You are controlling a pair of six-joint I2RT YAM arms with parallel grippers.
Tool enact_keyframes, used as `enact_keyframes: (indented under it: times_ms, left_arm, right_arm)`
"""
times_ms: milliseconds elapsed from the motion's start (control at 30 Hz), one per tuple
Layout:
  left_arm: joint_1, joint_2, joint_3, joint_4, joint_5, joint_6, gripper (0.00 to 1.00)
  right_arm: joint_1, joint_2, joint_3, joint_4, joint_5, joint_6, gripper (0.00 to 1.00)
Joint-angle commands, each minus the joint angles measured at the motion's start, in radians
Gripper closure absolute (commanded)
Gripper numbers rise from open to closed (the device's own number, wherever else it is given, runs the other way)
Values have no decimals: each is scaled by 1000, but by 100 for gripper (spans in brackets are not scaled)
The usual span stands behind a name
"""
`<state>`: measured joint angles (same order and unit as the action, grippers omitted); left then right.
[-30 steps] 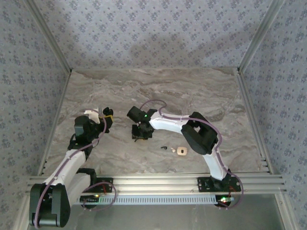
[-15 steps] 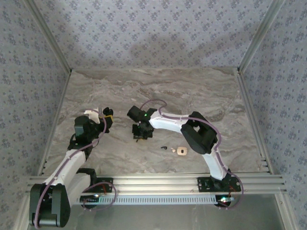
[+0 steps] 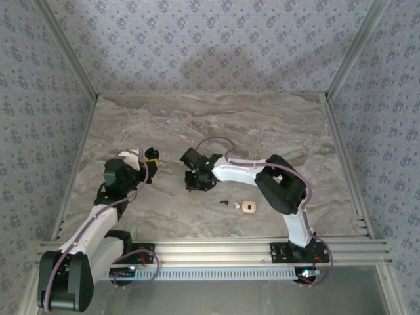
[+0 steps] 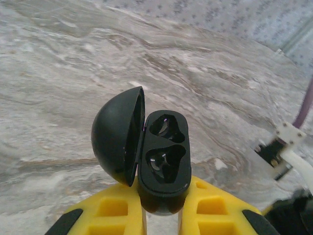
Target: Insert wireless bluetooth earbuds into charging case
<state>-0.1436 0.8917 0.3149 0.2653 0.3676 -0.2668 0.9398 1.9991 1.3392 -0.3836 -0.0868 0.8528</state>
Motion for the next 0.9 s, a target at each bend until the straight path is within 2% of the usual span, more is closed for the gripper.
enact_keyframes:
  times_ms: [0, 300, 433, 567, 867]
  left_arm:
    - [-52, -10, 9, 18, 17, 54, 87]
    - [-197, 51, 39, 45, 5, 151, 88]
    - [-222, 144, 72, 74, 80, 186, 88]
    - [-247, 234, 72, 185, 175, 209, 87]
    - [-307, 349, 124, 220, 334, 332, 88]
  right_arm:
    - [-20, -83, -74, 71, 95, -62, 80]
    - [-73, -287, -334, 285, 130, -180, 80]
    - [-101, -381, -417, 340, 141, -299, 79]
    - [-134, -482, -489, 390, 120, -386, 79]
    - [-169, -679, -577, 418, 56, -571, 79]
